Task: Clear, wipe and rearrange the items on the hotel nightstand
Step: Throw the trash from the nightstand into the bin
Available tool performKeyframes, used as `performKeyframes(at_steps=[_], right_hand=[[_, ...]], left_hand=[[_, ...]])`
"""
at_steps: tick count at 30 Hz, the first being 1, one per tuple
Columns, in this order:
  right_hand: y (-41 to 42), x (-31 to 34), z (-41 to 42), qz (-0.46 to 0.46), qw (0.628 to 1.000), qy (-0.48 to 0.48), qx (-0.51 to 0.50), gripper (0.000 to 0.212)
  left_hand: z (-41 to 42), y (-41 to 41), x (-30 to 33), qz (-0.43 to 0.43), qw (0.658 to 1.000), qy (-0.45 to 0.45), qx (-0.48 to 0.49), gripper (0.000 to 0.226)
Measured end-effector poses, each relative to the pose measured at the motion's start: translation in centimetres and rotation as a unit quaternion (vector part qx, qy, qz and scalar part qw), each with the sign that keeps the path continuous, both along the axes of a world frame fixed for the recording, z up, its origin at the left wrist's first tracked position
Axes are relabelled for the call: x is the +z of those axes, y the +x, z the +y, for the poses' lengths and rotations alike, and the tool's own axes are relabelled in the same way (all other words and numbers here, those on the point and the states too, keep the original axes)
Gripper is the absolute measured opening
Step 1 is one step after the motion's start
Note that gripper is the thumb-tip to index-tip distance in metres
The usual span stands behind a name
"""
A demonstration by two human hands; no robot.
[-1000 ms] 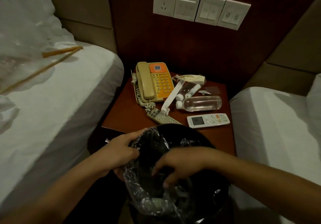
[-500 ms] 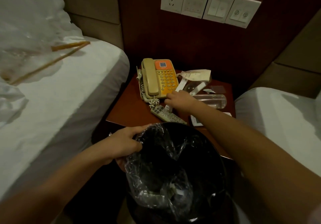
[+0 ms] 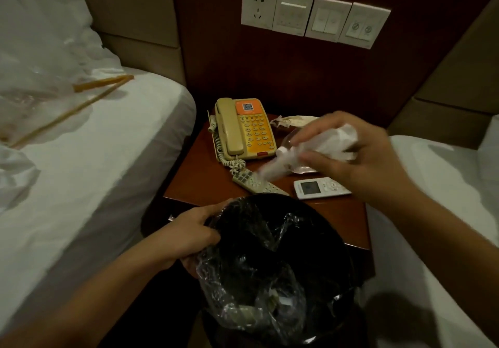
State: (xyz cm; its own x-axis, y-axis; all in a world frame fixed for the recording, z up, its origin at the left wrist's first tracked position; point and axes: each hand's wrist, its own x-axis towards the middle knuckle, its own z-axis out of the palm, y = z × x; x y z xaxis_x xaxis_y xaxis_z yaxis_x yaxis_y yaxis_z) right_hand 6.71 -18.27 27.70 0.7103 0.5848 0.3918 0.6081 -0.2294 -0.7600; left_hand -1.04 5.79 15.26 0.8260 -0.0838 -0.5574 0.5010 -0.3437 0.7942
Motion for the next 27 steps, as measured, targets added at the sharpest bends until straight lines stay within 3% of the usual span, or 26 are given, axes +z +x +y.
performKeyframes(at_steps=[3, 7, 12, 14, 15, 19, 21, 24, 27], right_hand=[[-3.2, 2.7, -2.1, 0.115, 0.991, 0.0, 0.067, 0.015], [-3.3, -1.5, -2.0, 0.251, 0.958, -0.097, 0.095, 0.022], [-2.4, -8.5, -1.7, 0.33, 0.868, -0.323, 0.183, 0.044], [-0.8, -7.4, -1.8, 0.318, 0.853, -0.359, 0.205, 0.049], [0.3, -6.4, -1.8, 0.311, 0.863, -0.347, 0.196, 0.049], [7.2, -4.9, -0.5, 0.23, 0.95, -0.202, 0.062, 0.038], [12.1, -7.3, 0.6, 0.11, 0.964, -0.239, -0.022, 0.034], [19.7, -12.5, 1.2, -0.014, 0.917, -0.375, -0.131, 0.031], [23.9, -15.9, 0.4, 0.012, 0.877, -0.431, -0.21, 0.026]], left_hand=[[0.0, 0.2, 0.2, -0.004, 1.0, 0.001, -0.013, 0.074], [-0.1, 0.1, 0.3, 0.0, 1.0, -0.001, -0.008, 0.072], [0.1, 0.0, 0.3, 0.008, 1.0, -0.014, -0.001, 0.073], [0.0, 0.1, 0.3, 0.01, 1.0, -0.017, 0.004, 0.073], [-0.1, 0.2, 0.3, 0.009, 1.0, -0.017, 0.004, 0.073], [-0.3, 0.0, 0.8, -0.003, 1.0, -0.021, 0.001, 0.076], [-0.3, 0.2, 0.6, 0.0, 1.0, -0.025, 0.009, 0.084], [-0.4, 0.4, 0.3, 0.007, 0.999, -0.031, 0.013, 0.081], [-0.7, 0.3, 0.2, 0.005, 0.999, -0.038, 0.01, 0.079]])
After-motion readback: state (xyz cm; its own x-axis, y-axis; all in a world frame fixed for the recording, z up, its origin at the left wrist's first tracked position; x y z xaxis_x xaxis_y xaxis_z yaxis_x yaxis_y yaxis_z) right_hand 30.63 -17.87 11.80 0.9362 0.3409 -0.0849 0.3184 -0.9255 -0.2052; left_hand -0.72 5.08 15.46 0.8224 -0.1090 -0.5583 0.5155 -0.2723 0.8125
